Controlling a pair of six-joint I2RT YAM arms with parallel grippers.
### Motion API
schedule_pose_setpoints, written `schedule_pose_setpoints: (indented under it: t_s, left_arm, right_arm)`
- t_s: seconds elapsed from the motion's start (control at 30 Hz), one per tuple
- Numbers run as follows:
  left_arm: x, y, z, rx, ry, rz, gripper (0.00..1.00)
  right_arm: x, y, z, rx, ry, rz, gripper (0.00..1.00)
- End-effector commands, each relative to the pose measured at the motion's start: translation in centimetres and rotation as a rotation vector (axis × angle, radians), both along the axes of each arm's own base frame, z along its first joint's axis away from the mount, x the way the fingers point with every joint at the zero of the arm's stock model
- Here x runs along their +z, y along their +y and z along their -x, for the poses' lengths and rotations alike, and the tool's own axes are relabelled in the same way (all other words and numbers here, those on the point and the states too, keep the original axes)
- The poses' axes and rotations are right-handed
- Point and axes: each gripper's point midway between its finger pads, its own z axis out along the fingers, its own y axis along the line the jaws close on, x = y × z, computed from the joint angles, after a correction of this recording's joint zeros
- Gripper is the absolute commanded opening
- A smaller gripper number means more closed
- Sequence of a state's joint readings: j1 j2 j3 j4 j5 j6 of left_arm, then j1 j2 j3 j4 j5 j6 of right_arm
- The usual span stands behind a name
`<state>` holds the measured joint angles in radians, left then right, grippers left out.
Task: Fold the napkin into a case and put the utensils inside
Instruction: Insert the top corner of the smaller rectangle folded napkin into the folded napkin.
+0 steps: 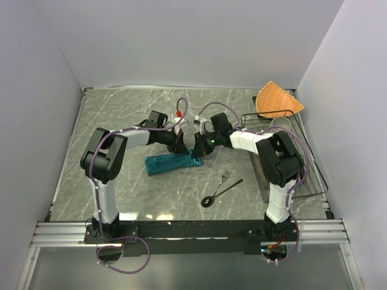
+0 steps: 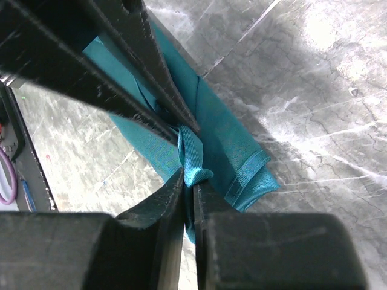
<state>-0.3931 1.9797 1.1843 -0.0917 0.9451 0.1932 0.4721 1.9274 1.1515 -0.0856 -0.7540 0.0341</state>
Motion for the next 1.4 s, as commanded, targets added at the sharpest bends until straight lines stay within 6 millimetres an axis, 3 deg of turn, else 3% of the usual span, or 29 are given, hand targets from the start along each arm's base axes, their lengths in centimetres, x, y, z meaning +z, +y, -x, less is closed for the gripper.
schedule_pose_setpoints:
  t_s: [0.0, 0.07, 0.17, 0.43, 0.67, 0.93, 1.37]
  left_arm:
    - [1.4, -0.7, -0.3, -0.028, -0.018, 0.038, 0.06]
    - [1.6, -0.6, -0.2, -0.015, -0.008, 0.028, 0.01]
    - [1.7, -0.3, 0.3, 0.006, 0.024, 0.016, 0.01]
    - [1.9, 0.3, 1.3, 0.087, 0.081, -0.004, 0.01]
    - [1.7, 0.1, 2.5, 0.156, 0.167, -0.025, 0.01]
    - [1.3, -0.1, 3.2, 0.243, 0.249, -0.036, 0.01]
    - [0.9, 0.0, 4.7, 0.303, 0.330, -0.040, 0.01]
  right_arm:
    - [2.7, 0.0, -0.7, 0.008, -0.087, -0.040, 0.23]
    - [2.6, -0.4, -0.9, -0.010, -0.065, -0.030, 0.32]
    - [2.7, -0.8, -1.2, -0.060, -0.005, -0.030, 0.45]
    - [4.3, -1.5, -0.9, -0.141, 0.088, -0.080, 0.49]
    - [3.6, -1.4, -0.7, -0.198, 0.174, -0.064, 0.40]
    - [1.1, -1.0, -0.1, -0.184, 0.187, 0.044, 0.10]
    - [-2.2, -1.4, -1.0, -0.213, 0.199, 0.169, 0.13]
